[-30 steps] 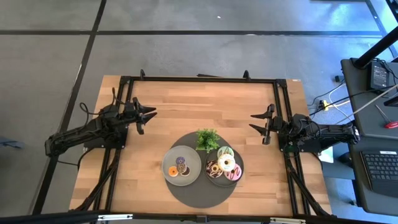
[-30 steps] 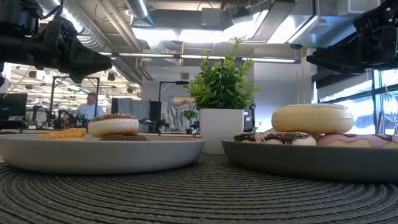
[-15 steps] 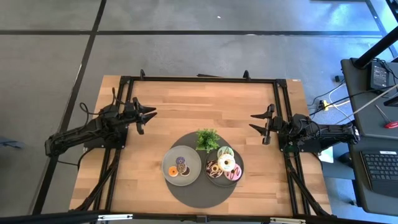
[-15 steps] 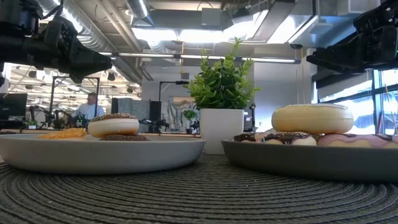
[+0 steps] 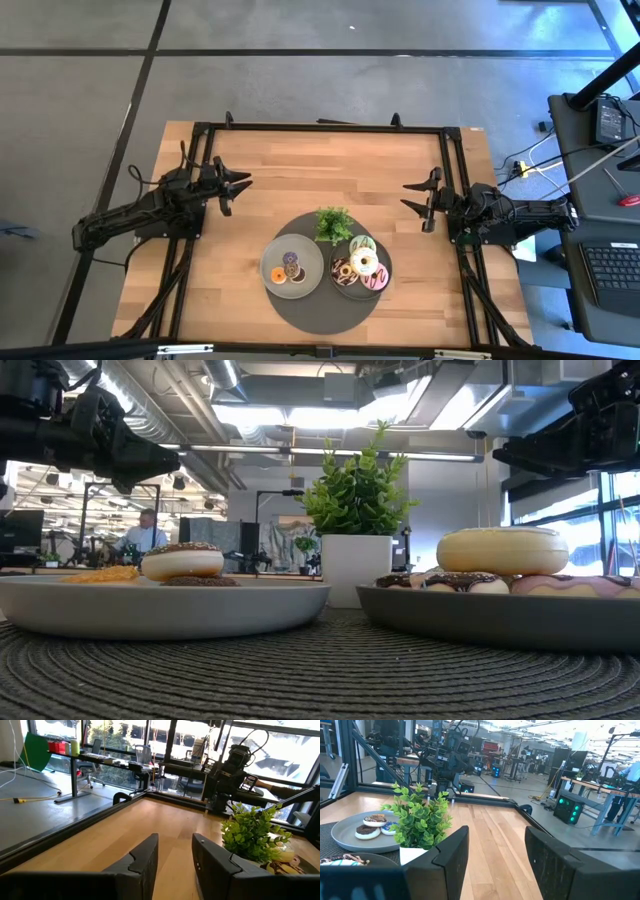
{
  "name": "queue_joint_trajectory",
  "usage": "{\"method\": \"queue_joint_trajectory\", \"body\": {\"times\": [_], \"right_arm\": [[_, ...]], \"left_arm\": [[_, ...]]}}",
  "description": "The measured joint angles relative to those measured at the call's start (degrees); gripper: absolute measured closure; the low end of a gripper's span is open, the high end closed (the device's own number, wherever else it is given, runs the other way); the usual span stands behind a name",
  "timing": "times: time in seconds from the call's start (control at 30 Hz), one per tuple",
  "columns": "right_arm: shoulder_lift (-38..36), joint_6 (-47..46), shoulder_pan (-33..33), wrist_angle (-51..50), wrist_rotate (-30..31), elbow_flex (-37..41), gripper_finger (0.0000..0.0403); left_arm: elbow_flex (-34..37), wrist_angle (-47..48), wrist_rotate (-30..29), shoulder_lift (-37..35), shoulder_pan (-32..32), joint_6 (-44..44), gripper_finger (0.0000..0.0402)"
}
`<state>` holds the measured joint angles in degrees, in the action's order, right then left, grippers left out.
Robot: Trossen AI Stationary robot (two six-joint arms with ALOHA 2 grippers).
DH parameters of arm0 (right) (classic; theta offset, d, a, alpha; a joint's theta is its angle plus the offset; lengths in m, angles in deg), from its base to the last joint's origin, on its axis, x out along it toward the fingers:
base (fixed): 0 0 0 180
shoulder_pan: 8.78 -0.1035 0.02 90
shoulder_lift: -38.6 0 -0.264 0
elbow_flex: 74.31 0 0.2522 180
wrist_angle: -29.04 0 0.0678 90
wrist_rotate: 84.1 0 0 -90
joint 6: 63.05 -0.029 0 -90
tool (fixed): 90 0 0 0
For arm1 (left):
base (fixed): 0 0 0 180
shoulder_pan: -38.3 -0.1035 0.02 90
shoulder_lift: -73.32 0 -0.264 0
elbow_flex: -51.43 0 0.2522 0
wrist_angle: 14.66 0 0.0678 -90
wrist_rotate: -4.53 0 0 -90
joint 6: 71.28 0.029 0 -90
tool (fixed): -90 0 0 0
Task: Pick & Place donuts
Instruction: Return to Home Position
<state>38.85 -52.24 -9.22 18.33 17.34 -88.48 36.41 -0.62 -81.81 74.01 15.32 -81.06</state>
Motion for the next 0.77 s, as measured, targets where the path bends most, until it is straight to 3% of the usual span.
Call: {"method": "queue_joint_trajectory", "body": {"times": [0.77], "right_arm": [[0.0, 0.0, 0.0, 0.0, 0.0, 0.0, 0.0208]], "left_arm": [[0.0, 0.0, 0.0, 0.0, 0.0, 0.0, 0.029]]}}
